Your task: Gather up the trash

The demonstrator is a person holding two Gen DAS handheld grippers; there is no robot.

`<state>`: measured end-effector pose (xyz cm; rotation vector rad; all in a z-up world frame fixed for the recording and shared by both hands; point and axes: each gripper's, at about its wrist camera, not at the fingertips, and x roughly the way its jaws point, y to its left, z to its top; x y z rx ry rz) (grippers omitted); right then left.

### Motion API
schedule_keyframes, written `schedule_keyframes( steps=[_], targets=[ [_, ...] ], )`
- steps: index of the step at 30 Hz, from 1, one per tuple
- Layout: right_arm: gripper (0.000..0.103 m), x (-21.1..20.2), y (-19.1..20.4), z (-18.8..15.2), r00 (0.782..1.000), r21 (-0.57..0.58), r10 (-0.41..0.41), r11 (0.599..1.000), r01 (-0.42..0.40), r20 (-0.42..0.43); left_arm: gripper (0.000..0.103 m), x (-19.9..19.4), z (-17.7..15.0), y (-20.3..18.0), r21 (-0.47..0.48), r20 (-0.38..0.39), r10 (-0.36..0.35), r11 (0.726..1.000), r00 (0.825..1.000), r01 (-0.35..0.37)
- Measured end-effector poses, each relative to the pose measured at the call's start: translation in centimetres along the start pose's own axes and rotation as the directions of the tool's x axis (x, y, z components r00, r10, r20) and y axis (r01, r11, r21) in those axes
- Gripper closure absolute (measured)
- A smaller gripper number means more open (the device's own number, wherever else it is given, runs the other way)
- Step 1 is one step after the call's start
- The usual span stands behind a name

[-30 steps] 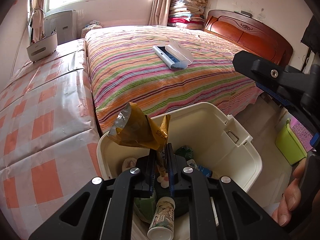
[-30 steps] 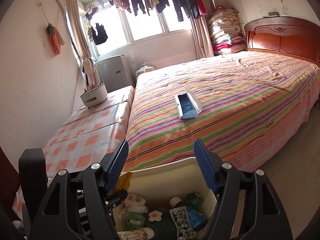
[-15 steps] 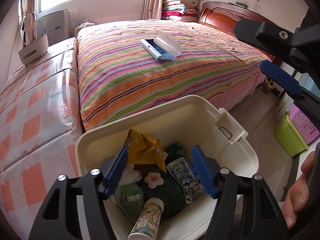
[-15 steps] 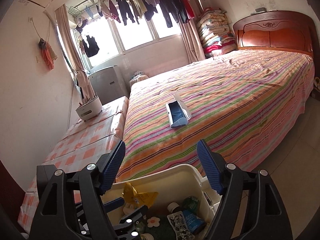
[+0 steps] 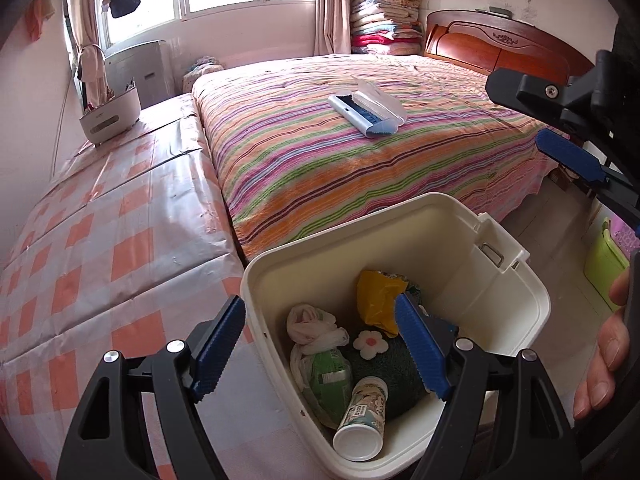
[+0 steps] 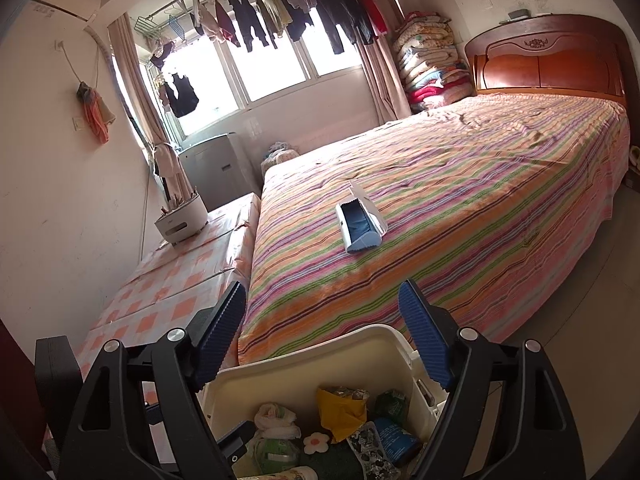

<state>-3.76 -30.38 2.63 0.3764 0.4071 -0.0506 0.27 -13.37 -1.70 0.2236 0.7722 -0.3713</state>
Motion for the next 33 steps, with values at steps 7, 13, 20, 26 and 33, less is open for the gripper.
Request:
schedule_keyframes(
  steps=[7,13,20,26,33],
  targets=[
    [0.022,-0.8,3.6,-3.6,0.997,-0.081,-0.004,0.997,-0.003,-0.08,0.028,-2.8,-1.3,4.6,-0.02,0.015,0.123,0.992,0.992,-0.123],
    [0.021,-3.6,7.5,-6.0,0.995,-0.162,-0.027,0.987,0.012,-0.094,0.028,-5.8,-3.4,7.9,-0.065,0.004,0.184,0.981,0.983,-0.184],
    [0.017,-6.6,10.5,-6.5,0.995,-0.217,-0.031,0.976,0.008,-0.1,0.028,-9.3,-5.0,10.1,-0.142,0.016,0.226,0.965,0.974,-0.221],
    [0.017,-8.4,11.9,-6.7,0.994,-0.244,-0.033,0.97,0.006,-0.107,0.028,-11.7,-5.7,10.5,-0.168,0.025,0.224,0.962,0.974,-0.217],
    [0.016,-9.1,12.4,-6.7,0.993,-0.256,-0.025,0.967,-0.005,-0.115,0.028,-13.1,-6.0,10.3,-0.167,0.028,0.245,0.957,0.969,-0.237]
  ],
)
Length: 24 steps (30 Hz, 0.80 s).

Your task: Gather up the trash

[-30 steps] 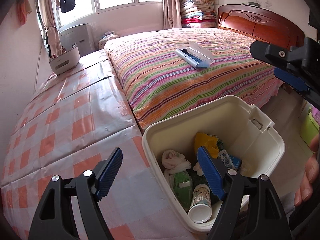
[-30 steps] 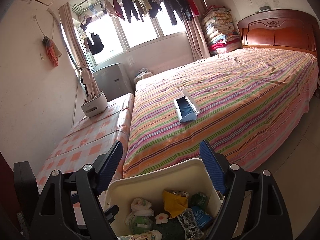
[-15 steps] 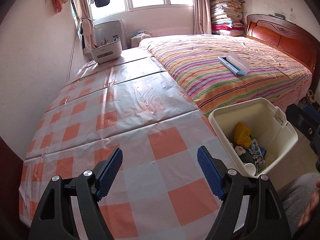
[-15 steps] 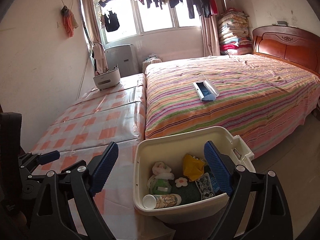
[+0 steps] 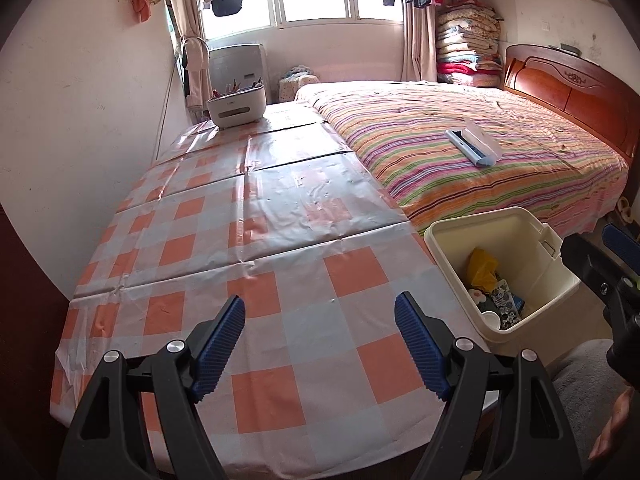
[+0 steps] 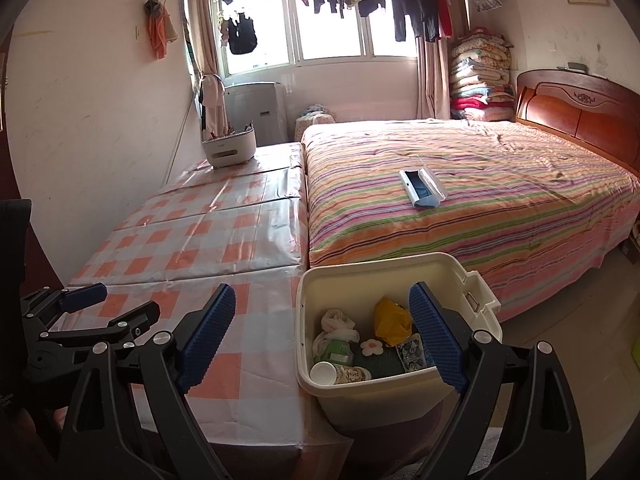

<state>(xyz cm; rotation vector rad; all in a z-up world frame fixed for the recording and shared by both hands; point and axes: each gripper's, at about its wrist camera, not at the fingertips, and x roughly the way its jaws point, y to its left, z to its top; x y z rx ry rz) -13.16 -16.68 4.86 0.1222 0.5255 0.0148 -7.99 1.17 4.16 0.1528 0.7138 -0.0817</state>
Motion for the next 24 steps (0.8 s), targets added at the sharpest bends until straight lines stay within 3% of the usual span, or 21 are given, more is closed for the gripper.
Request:
schedule_keyframes(
  steps=[24],
  targets=[
    [0.014,0.66,-0.92,0.08,1.0,0.018,0.006,1.0,-0.006,-0.015,0.028,-0.62,0.38,-0.71,0.008,-0.012,0.016,1.0,1.0,-0.016]
  ],
)
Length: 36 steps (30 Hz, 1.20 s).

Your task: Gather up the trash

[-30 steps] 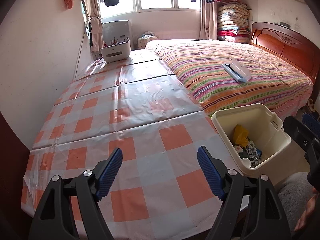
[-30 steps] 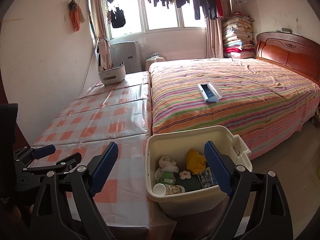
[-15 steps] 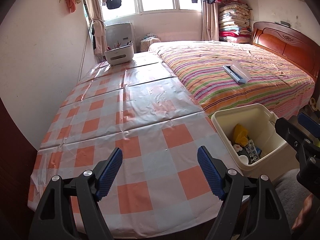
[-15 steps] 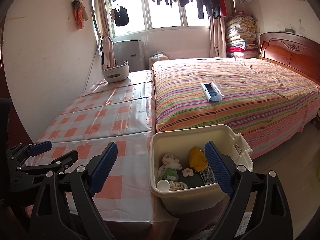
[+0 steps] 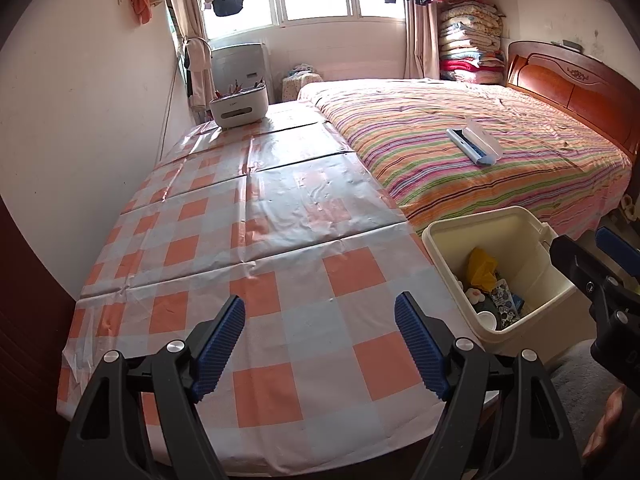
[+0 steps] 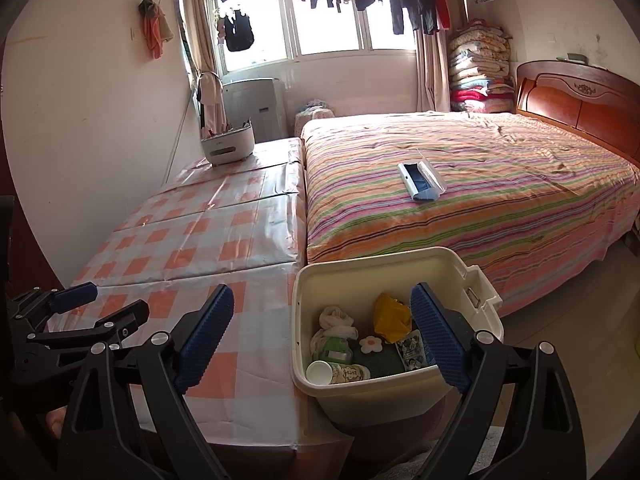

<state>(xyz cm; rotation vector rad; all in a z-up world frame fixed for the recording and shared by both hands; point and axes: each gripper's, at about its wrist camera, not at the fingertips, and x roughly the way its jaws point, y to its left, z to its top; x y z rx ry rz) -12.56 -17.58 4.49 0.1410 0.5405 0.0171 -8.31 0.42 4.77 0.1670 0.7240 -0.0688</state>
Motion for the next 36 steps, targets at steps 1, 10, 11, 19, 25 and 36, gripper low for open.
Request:
schedule_keyframes(
  steps=[1,10,11,19,25,36],
  targets=[
    [0.014,0.0,-0.1,0.0,1.0,0.0,0.001,1.0,-0.001,-0.001,0.028,0.1,0.0,0.0,0.0,-0.003,-0.002,1.0,1.0,0.002],
    [0.014,0.7,0.0,-0.1,1.0,-0.003,0.006,1.0,-0.006,-0.013,0.028,0.8,0.1,0.2,-0.008,-0.019,-0.005,1.0,1.0,0.004],
    [0.014,0.7,0.0,-0.1,1.0,-0.003,0.006,1.0,-0.006,-0.014,0.028,0.8,0.1,0.1,-0.007,-0.022,-0.006,1.0,1.0,0.006],
    [0.014,1.4,-0.1,-0.1,1.0,-0.003,0.012,1.0,-0.012,-0.025,0.028,1.2,0.0,-0.6,0.022,-0.03,-0.029,0.999,0.999,0.029],
    [0.014,1.8,-0.4,-0.2,0.999,0.001,0.013,1.0,-0.013,-0.032,0.028,1.3,0.0,-1.2,0.038,-0.031,-0.049,0.998,0.998,0.05],
    [0.014,2.3,-0.9,-0.4,0.999,0.014,0.014,1.0,-0.013,-0.041,0.028,0.4,0.0,-2.9,0.091,0.031,-0.136,0.987,0.99,0.132]
  ],
)
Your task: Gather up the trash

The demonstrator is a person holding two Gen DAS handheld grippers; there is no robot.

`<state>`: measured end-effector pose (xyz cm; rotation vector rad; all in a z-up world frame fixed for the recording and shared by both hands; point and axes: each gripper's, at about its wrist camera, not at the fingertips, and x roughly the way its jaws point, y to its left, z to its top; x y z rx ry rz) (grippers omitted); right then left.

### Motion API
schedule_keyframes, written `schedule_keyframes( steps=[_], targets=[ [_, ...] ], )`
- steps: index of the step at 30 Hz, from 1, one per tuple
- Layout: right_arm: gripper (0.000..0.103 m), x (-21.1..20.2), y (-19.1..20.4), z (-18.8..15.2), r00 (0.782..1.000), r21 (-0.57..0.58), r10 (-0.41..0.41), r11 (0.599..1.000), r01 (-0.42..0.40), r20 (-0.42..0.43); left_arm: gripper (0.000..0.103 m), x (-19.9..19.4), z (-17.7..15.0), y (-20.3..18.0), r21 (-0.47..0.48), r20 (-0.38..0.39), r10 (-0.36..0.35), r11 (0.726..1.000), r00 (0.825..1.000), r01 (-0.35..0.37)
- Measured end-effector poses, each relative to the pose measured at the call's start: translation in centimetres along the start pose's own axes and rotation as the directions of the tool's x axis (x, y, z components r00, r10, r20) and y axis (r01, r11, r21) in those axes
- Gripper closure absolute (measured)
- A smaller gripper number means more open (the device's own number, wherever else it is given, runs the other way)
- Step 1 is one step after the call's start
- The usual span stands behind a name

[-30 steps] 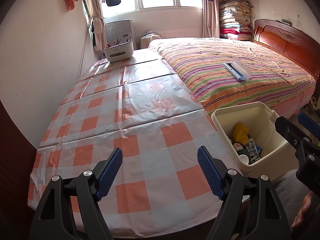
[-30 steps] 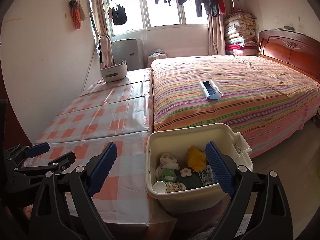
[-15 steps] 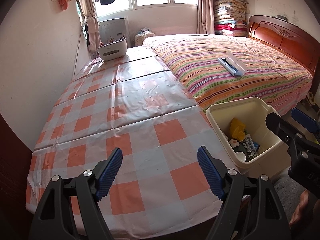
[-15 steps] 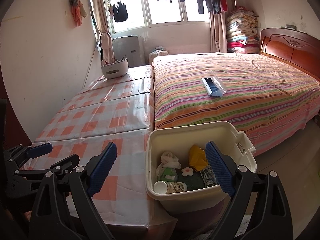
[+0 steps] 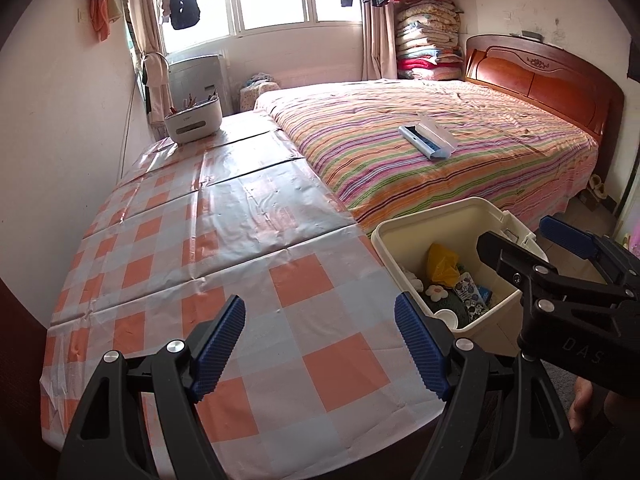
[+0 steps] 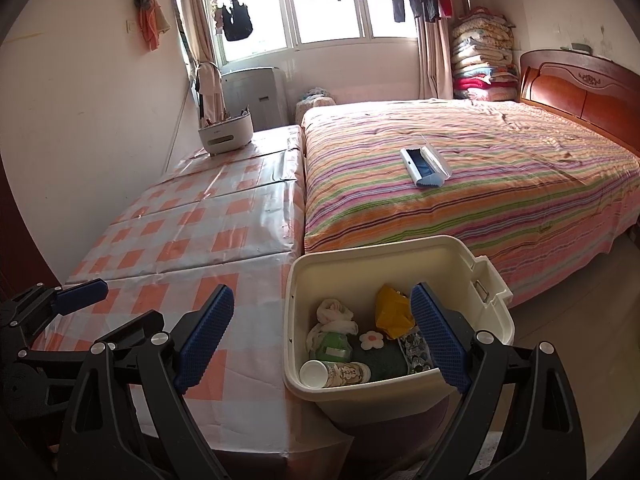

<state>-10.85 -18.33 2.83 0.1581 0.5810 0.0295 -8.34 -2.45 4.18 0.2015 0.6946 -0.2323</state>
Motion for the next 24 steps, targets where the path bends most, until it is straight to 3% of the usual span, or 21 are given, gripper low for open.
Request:
schedule_keyframes(
  steps=[6,10,16,20,24],
  targets=[
    [0.014,0.1,-0.4,-0.1,1.0,0.008,-0.01,1.0,0.01,0.002,0.028,0.1,0.0,-0.2,-0.006,0.012,0.003,1.0,1.0,-0.003],
    [0.014,0.3,-0.6,0.0,1.0,0.004,-0.029,1.0,0.029,0.0,0.028,0.7,0.0,0.6,-0.046,-0.02,-0.018,0.999,1.0,0.018],
    [0.014,0.5,-0.8,0.7,0.997,-0.014,-0.081,0.997,0.081,0.016,0.028,1.2,-0.4,0.6,-0.029,-0.039,0.029,0.999,0.999,-0.03],
    [0.014,0.7,-1.0,1.2,0.994,-0.025,-0.104,0.994,0.104,0.021,0.028,0.8,-0.4,0.3,-0.014,-0.014,0.078,0.997,0.997,-0.078],
    [0.014,0.9,-1.1,1.4,0.994,-0.029,-0.109,0.994,0.109,0.02,0.028,0.6,-0.3,0.4,-0.012,0.0,0.081,0.997,0.997,-0.081]
  ],
)
